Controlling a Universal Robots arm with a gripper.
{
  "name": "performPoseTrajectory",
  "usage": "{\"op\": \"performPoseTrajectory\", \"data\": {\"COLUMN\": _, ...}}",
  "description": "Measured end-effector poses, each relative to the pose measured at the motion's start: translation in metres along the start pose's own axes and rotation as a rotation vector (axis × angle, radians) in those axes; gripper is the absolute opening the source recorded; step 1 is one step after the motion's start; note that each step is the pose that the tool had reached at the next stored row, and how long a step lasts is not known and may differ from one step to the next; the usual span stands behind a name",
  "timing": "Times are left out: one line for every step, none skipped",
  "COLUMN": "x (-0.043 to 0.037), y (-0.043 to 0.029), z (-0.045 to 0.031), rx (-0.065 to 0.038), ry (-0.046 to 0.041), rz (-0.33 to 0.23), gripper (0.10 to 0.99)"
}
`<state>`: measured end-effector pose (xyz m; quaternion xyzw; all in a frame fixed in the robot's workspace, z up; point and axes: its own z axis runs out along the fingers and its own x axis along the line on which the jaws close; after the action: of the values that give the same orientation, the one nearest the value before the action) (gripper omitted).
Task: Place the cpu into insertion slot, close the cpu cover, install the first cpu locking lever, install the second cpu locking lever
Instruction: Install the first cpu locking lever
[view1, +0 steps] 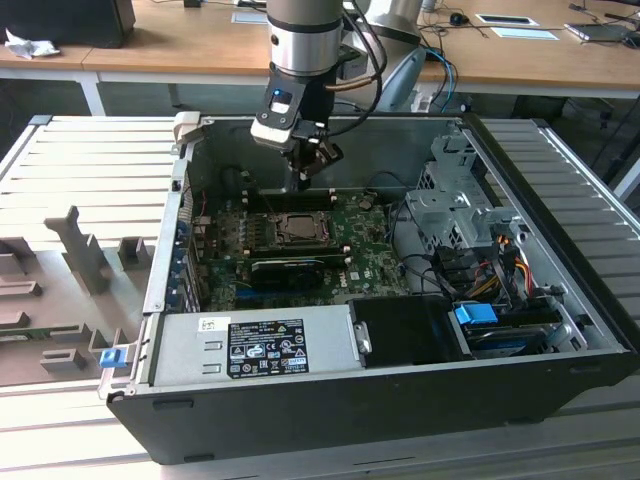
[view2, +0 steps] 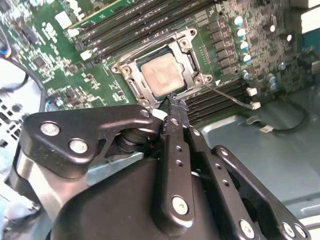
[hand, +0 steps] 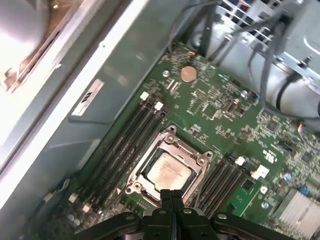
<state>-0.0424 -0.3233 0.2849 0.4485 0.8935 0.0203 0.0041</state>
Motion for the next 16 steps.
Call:
{"op": "performPoseTrajectory", "data": {"x": 0.0, "y": 0.0, "z": 0.0, "rx": 0.0, "ry": 0.0015, "rz": -0.039, "gripper": 0.106}}
{"op": "performPoseTrajectory", "data": {"x": 0.0, "y": 0.0, "z": 0.0, "rx": 0.001, "ry": 0.0027, "rz": -0.069, "gripper": 0.106}}
{"op": "performPoseTrajectory", "data": {"x": 0.0, "y": 0.0, "z": 0.0, "rx": 0.001, "ry": 0.0033, "rz": -0.085, "gripper": 0.106}}
{"op": "performPoseTrajectory", "data": {"x": 0.0, "y": 0.0, "z": 0.0, "rx": 0.001, "ry": 0.0043, "rz": -0.108, "gripper": 0.106}}
{"op": "performPoseTrajectory", "data": {"x": 0.0, "y": 0.0, "z": 0.0, "rx": 0.001, "ry": 0.005, "rz": -0.128, "gripper": 0.106}}
{"op": "performPoseTrajectory", "data": {"x": 0.0, "y": 0.0, "z": 0.0, "rx": 0.002, "ry": 0.0057, "rz": -0.152, "gripper": 0.106}}
{"op": "performPoseTrajectory", "data": {"x": 0.0, "y": 0.0, "z": 0.0, "rx": 0.002, "ry": 0.0063, "rz": -0.171, "gripper": 0.106}}
{"op": "performPoseTrajectory", "data": {"x": 0.0, "y": 0.0, "z": 0.0, "rx": 0.003, "ry": 0.007, "rz": -0.196, "gripper": 0.106}}
{"op": "performPoseTrajectory", "data": {"x": 0.0, "y": 0.0, "z": 0.0, "rx": 0.003, "ry": 0.0076, "rz": -0.215, "gripper": 0.106}}
{"op": "performPoseTrajectory", "data": {"x": 0.0, "y": 0.0, "z": 0.0001, "rx": 0.004, "ry": 0.009, "rz": -0.256, "gripper": 0.106}}
{"op": "performPoseTrajectory", "data": {"x": 0.0, "y": 0.0, "z": 0.0002, "rx": 0.004, "ry": 0.0102, "rz": -0.285, "gripper": 0.106}}
{"op": "performPoseTrajectory", "data": {"x": 0.0, "y": 0.0, "z": 0.0003, "rx": 0.004, "ry": 0.0114, "rz": -0.316, "gripper": 0.106}}
{"op": "performPoseTrajectory", "data": {"x": 0.0, "y": 0.0, "z": 0.0005, "rx": 0.005, "ry": 0.0128, "rz": -0.352, "gripper": 0.106}}
{"op": "performPoseTrajectory", "data": {"x": 0.0, "y": 0.0, "z": 0.0006, "rx": 0.005, "ry": 0.0139, "rz": -0.378, "gripper": 0.106}}
{"op": "performPoseTrajectory", "data": {"x": 0.0, "y": 0.0, "z": 0.0007, "rx": 0.005, "ry": 0.0145, "rz": -0.395, "gripper": 0.106}}
{"op": "performPoseTrajectory", "data": {"x": 0.0, "y": 0.0, "z": 0.0009, "rx": 0.006, "ry": 0.016, "rz": -0.432, "gripper": 0.106}}
